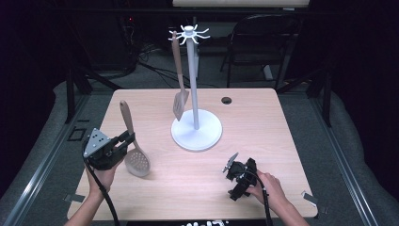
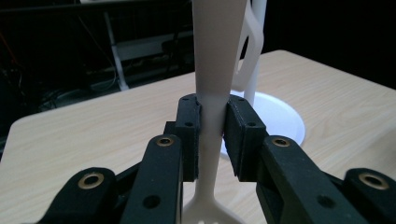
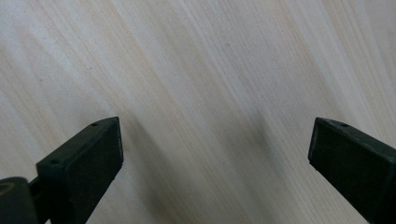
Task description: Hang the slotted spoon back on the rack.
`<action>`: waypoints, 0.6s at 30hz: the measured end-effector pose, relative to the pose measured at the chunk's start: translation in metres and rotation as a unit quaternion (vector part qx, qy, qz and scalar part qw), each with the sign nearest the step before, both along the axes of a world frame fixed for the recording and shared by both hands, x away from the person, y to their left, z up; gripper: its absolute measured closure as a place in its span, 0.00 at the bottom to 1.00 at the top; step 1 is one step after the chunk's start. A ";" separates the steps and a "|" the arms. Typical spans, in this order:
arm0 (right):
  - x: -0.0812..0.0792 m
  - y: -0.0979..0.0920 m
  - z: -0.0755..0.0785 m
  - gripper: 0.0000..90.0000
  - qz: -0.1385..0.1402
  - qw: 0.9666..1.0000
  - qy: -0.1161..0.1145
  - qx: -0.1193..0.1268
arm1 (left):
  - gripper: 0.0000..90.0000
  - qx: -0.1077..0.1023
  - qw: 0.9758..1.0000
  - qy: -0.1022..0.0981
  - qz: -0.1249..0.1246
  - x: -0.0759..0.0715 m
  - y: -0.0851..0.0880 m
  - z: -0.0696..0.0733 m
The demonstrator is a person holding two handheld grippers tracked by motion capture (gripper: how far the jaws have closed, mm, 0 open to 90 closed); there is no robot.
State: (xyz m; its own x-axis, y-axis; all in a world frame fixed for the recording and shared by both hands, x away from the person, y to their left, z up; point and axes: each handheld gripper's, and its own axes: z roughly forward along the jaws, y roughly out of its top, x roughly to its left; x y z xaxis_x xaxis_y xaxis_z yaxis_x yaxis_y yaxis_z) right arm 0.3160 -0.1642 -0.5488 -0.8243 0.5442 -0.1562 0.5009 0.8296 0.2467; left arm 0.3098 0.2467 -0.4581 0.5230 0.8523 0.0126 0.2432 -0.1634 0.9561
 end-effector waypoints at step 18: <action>-0.002 -0.002 0.002 0.03 -0.004 1.000 -0.005 0.002 | 0.84 -0.003 1.000 -0.006 -0.030 0.016 -0.024 0.014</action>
State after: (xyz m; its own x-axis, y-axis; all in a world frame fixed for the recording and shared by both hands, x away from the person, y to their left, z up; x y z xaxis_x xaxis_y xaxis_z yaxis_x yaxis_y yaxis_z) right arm 0.3143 -0.1660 -0.5465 -0.8177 0.5521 -0.1631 0.5056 0.8242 0.2550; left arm 0.3262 0.2228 -0.4438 0.5729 0.8195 0.0146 0.2214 -0.1718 0.9599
